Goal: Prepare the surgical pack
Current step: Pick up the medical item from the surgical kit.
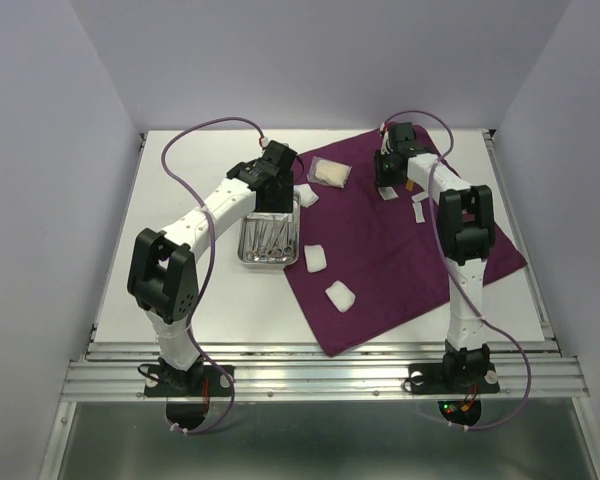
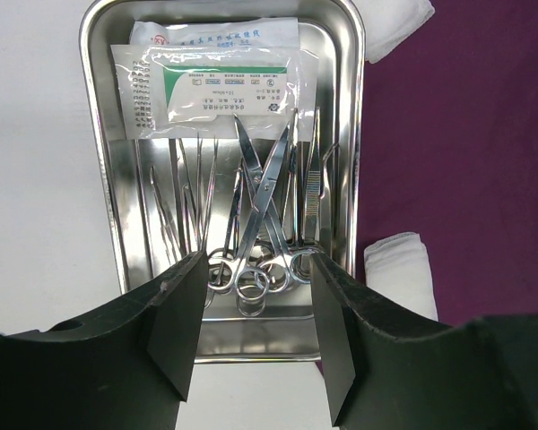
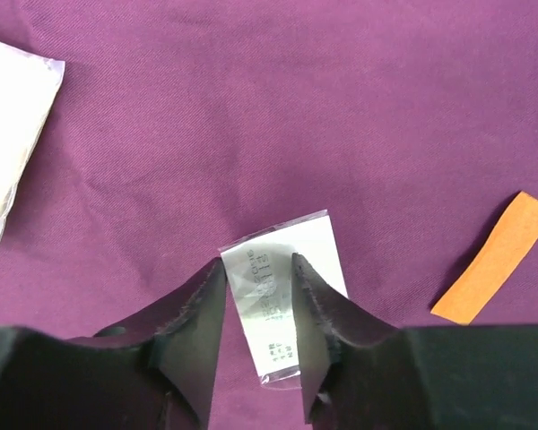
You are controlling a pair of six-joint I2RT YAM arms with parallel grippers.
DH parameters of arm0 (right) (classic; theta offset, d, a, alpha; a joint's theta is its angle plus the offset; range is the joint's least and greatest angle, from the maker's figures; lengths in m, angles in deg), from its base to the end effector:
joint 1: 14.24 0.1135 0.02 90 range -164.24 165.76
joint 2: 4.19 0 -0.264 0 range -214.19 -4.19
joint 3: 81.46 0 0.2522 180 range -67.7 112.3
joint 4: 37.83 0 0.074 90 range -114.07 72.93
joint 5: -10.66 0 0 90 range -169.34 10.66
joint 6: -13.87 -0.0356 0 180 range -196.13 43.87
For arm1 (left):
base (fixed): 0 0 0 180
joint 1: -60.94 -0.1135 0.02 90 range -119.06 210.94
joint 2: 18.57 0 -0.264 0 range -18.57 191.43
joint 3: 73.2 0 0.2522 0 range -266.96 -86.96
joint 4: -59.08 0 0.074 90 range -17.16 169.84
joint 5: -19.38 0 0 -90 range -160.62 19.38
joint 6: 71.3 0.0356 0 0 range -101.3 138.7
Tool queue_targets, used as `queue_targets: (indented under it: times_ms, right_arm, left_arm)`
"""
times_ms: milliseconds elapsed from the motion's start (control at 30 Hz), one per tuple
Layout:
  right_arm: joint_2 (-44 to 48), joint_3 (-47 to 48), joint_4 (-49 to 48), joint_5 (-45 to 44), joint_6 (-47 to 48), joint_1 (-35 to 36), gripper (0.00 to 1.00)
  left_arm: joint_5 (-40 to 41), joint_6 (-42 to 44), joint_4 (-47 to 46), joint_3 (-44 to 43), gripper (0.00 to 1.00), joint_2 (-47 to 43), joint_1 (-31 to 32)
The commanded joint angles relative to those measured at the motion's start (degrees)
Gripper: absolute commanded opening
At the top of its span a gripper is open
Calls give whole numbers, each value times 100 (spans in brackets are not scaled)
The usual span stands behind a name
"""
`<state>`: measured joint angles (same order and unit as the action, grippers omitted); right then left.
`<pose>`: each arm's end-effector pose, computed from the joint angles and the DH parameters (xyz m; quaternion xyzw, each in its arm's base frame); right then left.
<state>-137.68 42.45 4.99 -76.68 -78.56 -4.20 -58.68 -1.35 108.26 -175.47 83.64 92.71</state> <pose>0.5090 0.0918 0.1763 -0.0703 0.9438 0.0568 0.3179 0.3433 -0.2040 0.2895 0.0590 0.9308 -0.0641 0.3550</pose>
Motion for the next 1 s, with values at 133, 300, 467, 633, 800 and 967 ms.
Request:
queue_targets:
  times_ms: [133,300,467,633,800,967]
  right_arm:
    - [596,-300,-199,-98,-152,-20,24]
    - [859,-626,-392,-204,-204,-20,5]
    - [1062,-819,-533,-239,-266,-20,1]
    - [1412,-942,-428,-239,-432,33,1]
    - [1914,-1328,-392,-512,-854,331,1]
    - [2143,-1820,-392,-617,-2136,876,1]
  left_arm:
    - [-26,-34,-53,53,59,-237,14]
    - [-52,-42,-53,36,59,-211,22]
    - [-52,-42,-44,9,59,-184,31]
    - [-43,-42,-35,-17,59,-167,49]
    - [45,-25,-26,-52,59,-123,49]
    - [141,37,26,-184,59,-35,40]
